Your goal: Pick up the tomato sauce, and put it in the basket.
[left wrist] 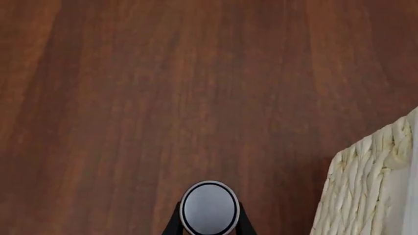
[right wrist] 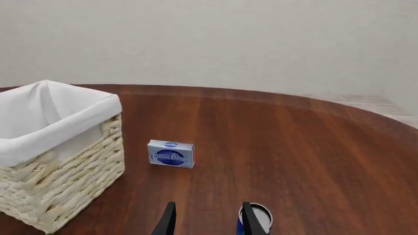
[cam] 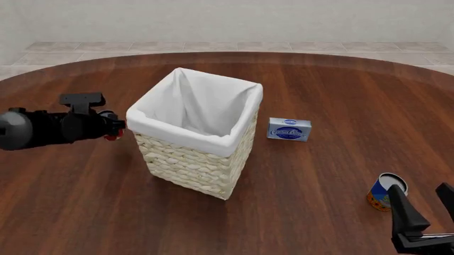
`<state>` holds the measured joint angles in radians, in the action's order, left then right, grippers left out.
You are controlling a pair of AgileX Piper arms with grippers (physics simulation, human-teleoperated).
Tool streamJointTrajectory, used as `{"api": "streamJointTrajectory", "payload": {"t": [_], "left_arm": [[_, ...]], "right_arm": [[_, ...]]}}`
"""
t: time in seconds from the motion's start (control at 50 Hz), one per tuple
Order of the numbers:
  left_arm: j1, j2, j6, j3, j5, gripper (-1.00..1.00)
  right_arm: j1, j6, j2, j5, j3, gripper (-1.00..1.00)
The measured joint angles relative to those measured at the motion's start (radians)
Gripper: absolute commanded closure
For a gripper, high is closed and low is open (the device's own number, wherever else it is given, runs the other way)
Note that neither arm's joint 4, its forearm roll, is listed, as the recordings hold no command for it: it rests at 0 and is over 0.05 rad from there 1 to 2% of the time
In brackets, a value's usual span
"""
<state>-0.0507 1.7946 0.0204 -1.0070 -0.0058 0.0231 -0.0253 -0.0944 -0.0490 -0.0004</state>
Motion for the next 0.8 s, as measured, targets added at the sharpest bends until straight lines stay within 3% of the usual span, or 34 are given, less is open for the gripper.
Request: {"api": "streamJointTrajectory", "payload": {"t": [0.8], "left_arm": [[0.038, -0.234, -0.053, -0.164, 0.202, 1.00]], "right_arm": [[0.005, 0.001, 0.055, 0.038, 0.000, -1.00]]}}
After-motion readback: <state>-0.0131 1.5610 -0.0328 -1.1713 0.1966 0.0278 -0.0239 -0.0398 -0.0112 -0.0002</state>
